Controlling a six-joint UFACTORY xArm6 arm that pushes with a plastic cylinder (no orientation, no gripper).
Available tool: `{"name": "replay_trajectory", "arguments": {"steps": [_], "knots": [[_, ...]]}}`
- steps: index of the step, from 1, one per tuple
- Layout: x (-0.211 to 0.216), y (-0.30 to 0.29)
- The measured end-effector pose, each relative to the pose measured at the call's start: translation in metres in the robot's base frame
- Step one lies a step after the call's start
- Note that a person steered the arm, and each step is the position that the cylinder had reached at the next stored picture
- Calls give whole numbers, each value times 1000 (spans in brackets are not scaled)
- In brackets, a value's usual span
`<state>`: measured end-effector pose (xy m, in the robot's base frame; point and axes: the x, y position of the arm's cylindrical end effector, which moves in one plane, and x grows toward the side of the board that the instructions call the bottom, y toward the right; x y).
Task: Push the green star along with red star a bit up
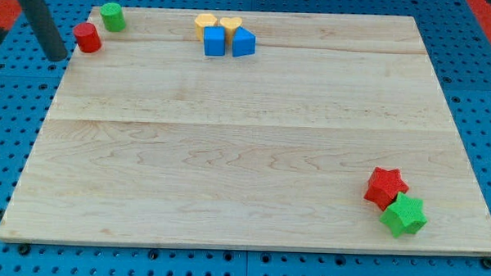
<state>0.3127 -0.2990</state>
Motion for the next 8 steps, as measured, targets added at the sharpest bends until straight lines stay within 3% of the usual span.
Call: {"name": "replay_trajectory", "arguments": {"steps": [2,3,4,6,7,8], "knots": [[-44,52],[9,81],[102,165],[137,443],[215,550],[297,556]]}}
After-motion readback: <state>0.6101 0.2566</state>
